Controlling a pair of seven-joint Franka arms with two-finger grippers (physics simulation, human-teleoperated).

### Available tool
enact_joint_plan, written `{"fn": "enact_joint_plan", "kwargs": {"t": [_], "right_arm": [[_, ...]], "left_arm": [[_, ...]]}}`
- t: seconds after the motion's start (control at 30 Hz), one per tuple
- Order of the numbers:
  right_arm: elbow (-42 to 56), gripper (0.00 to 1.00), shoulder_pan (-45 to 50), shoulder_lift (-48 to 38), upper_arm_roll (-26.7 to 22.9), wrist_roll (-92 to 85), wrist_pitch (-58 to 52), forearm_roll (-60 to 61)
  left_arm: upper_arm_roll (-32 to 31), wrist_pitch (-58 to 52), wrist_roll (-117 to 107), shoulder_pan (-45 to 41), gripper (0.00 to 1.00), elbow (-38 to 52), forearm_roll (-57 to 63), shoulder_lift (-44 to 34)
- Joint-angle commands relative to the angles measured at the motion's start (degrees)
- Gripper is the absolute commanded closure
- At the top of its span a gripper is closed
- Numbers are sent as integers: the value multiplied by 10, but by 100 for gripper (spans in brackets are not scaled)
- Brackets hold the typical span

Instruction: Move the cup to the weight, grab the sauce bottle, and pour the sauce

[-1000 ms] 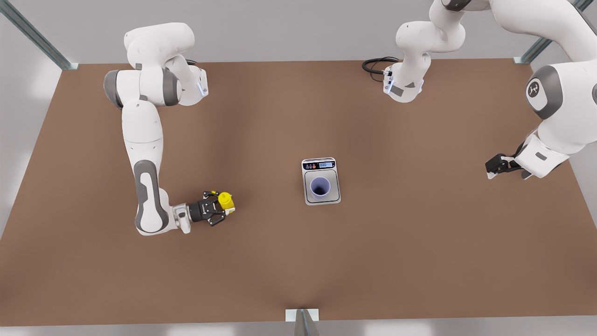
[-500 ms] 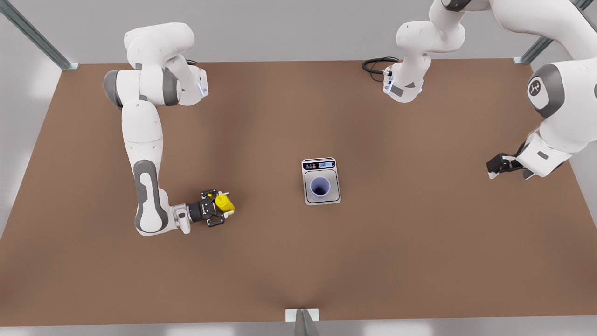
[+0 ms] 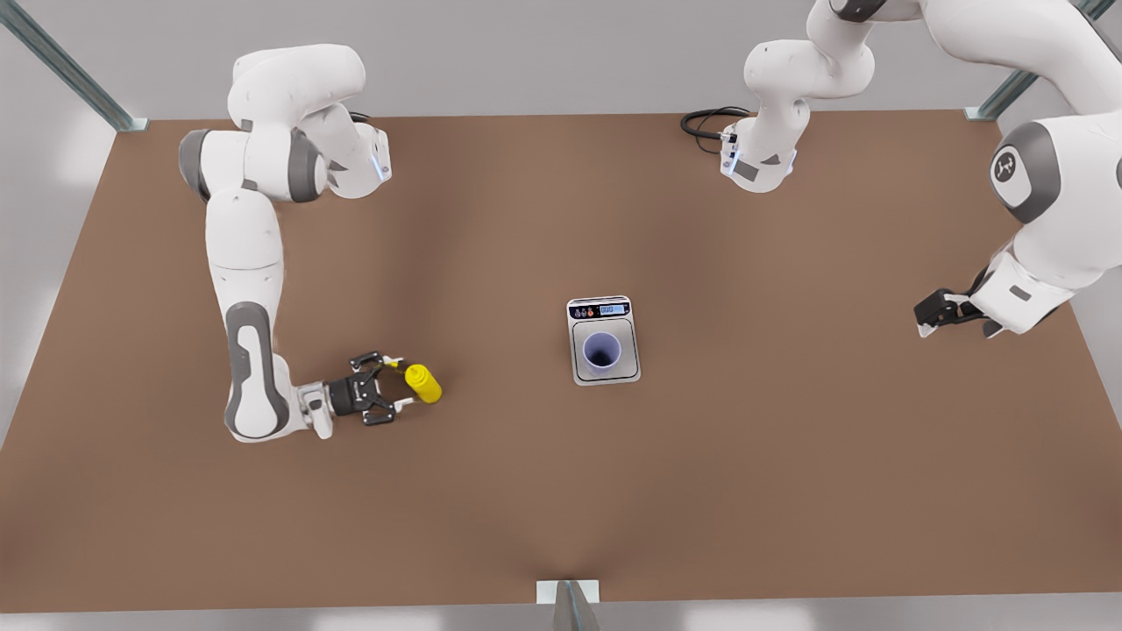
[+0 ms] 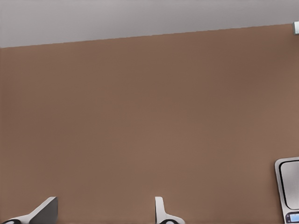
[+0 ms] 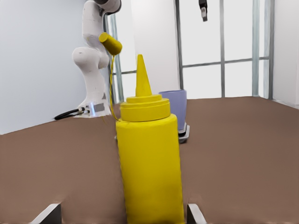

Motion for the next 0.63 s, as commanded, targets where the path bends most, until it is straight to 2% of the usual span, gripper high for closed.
{"fn": "enact_joint_plan", "kwargs": {"t": [0.0,0.07,0.13,0.17,0.2,0.27,0.3,0.33,0.43,0.47,0.6], "right_arm": [[0,0,-5,0,0,0,-4,-8],[25,0,-45,-14,-4,68,-27,-104],[125,0,-80,-70,-3,294,-28,-297],[157,0,-81,-70,-4,378,-29,-330],[174,0,-79,-80,-16,486,-22,-372],[174,0,-15,-142,-96,701,42,-409],[168,0,-9,-181,-93,786,79,-468],[126,0,-5,-263,-40,942,138,-577],[21,0,-7,-416,28,1192,201,-672],[16,0,-5,-438,30,1265,197,-672],[-1,0,-3,-472,32,1284,200,-671]], "left_arm": [[0,0,0,0,0,-1,0,0],[0,0,0,-1,0,0,0,0],[0,1,0,-1,0,-1,0,1],[0,0,0,-1,0,0,0,1],[0,1,0,-1,0,0,0,1],[0,1,0,-1,0,0,0,1],[0,1,0,-1,0,0,0,1],[0,0,0,-1,0,0,0,1],[0,-1,0,0,0,-1,0,1],[0,-1,0,-1,0,-1,0,1],[-1,-1,0,-1,0,0,-1,1]]}}
